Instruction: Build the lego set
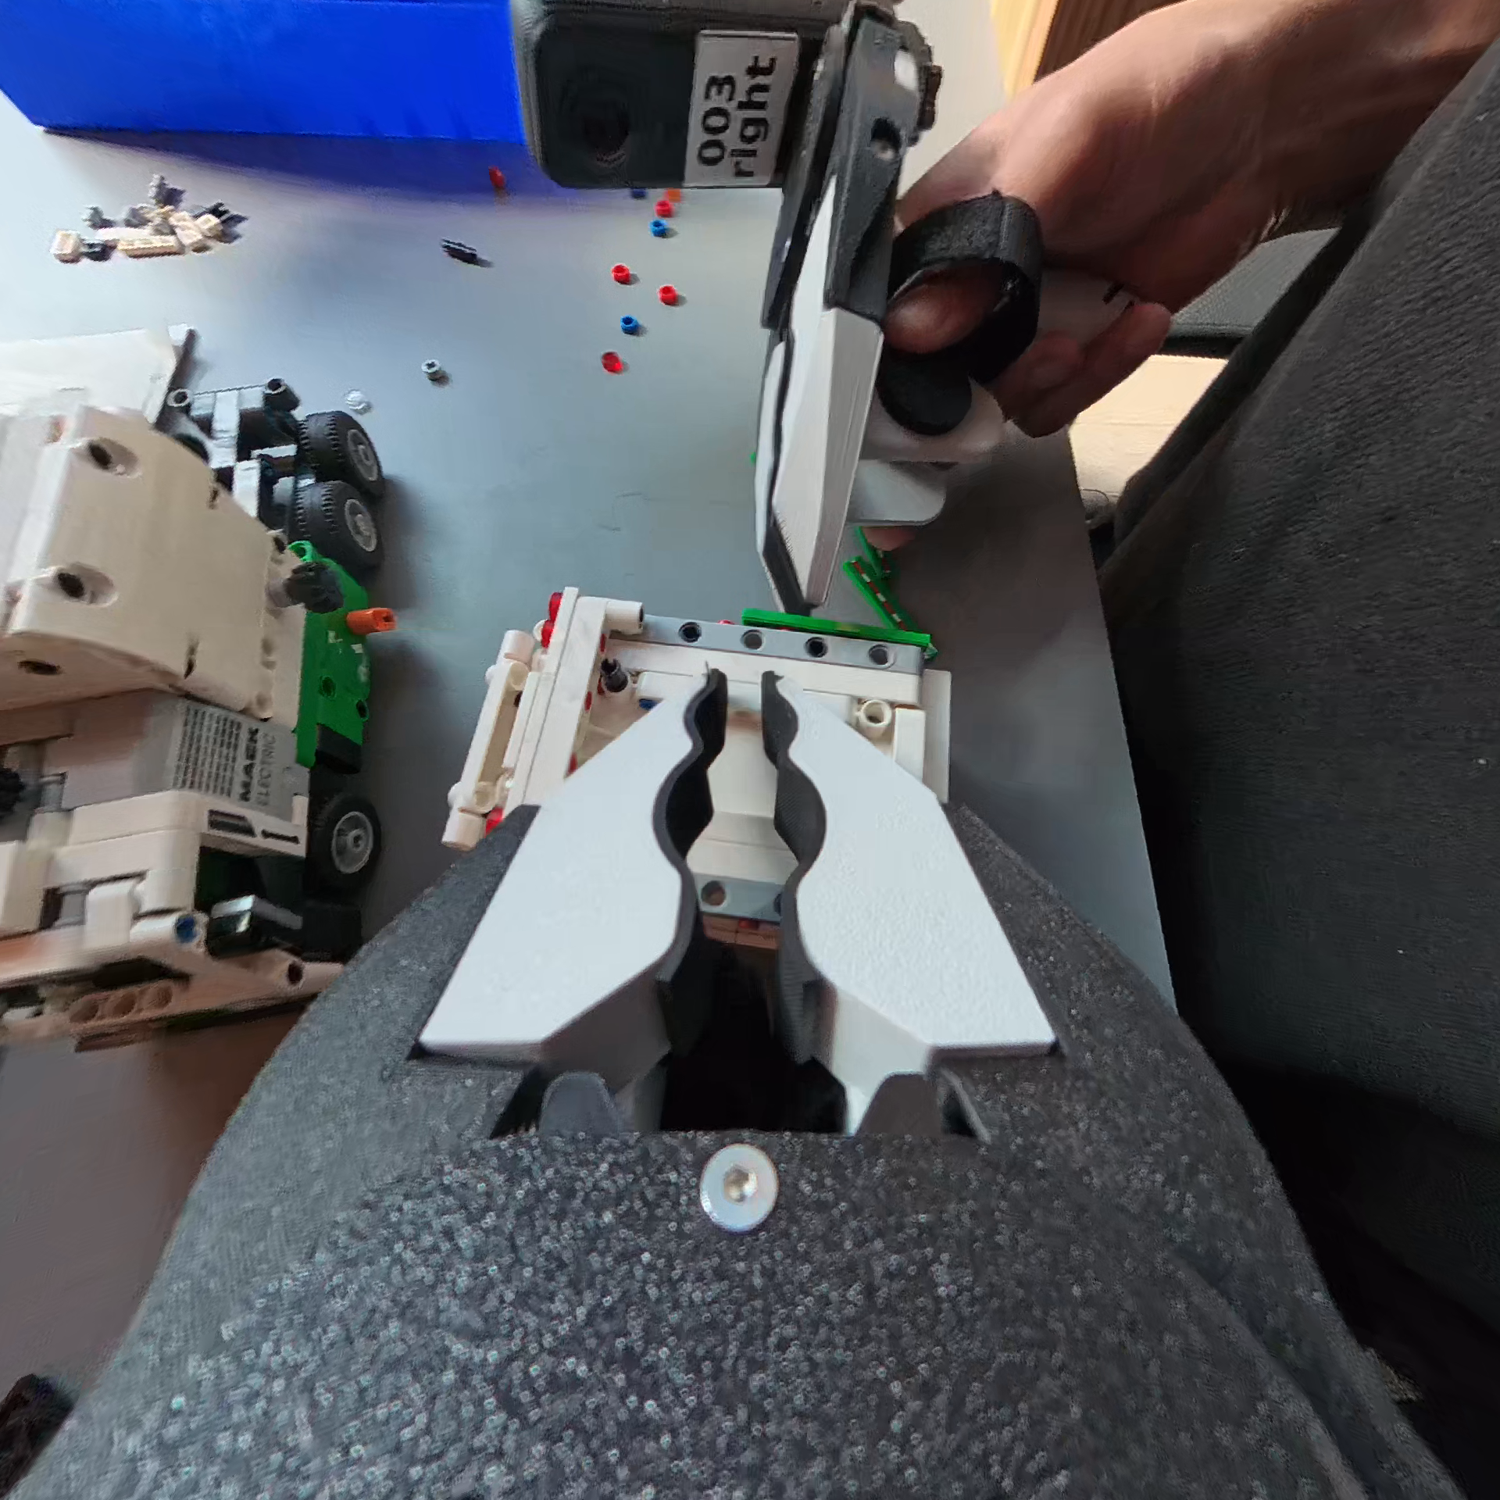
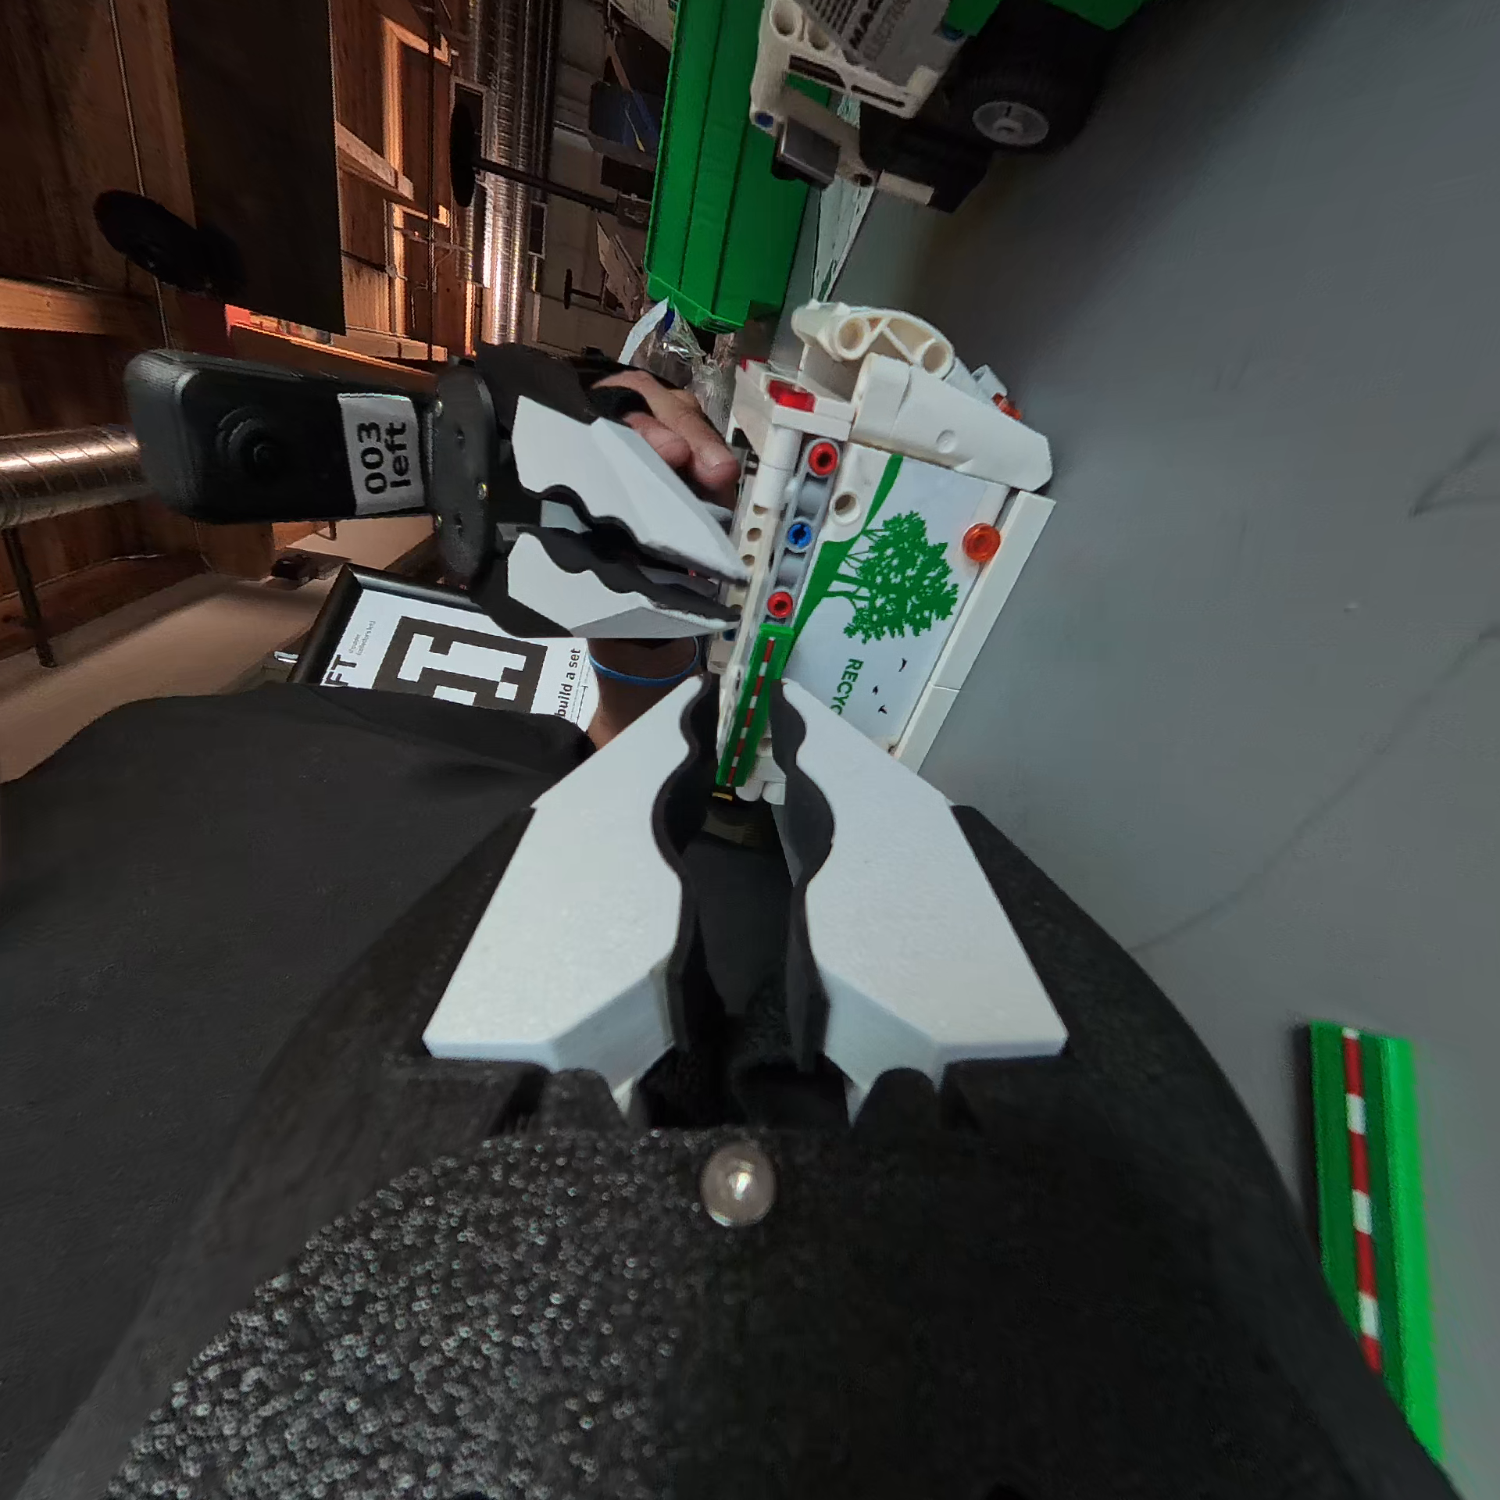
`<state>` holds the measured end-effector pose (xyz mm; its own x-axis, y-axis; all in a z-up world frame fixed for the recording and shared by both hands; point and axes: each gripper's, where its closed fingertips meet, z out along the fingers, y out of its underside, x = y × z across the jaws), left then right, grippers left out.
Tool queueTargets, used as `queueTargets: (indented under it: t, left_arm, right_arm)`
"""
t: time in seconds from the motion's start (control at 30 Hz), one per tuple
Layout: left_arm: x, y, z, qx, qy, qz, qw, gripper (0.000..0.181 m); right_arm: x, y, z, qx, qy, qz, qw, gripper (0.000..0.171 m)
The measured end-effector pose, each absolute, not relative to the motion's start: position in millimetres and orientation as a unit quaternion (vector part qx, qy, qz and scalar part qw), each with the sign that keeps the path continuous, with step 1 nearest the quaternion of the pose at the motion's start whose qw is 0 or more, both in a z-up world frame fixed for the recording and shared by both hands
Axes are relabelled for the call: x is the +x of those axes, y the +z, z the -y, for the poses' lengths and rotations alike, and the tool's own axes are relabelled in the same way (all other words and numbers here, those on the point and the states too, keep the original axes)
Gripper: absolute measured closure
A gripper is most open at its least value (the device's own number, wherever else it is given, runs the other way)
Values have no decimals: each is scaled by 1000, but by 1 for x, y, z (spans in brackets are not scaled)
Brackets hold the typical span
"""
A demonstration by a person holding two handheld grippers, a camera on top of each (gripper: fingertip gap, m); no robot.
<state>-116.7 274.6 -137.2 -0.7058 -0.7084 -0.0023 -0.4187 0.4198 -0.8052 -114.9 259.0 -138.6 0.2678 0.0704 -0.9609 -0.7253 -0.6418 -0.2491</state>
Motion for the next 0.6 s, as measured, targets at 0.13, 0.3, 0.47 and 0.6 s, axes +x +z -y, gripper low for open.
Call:
queueTargets:
  t: [0.13,0.3,0.47,0.6]
  left_arm:
    - [-123,-123,-293,-394,-453,-778,184,166]
    - [-135,-133,-316,-463,-463,-735,176,181]
    - [-143,-135,-338,-499,-450,-715,195,181]
    - [-143,-146,-331,-500,-444,-722,180,181]
  right_arm:
    - [-99,-139,-254,-743,498,-221,388,169]
    - [-101,-145,-259,-770,464,-206,387,171]
    - [-101,-147,-259,-791,430,-192,391,171]
    - [-107,-145,-260,-801,416,-181,390,171]
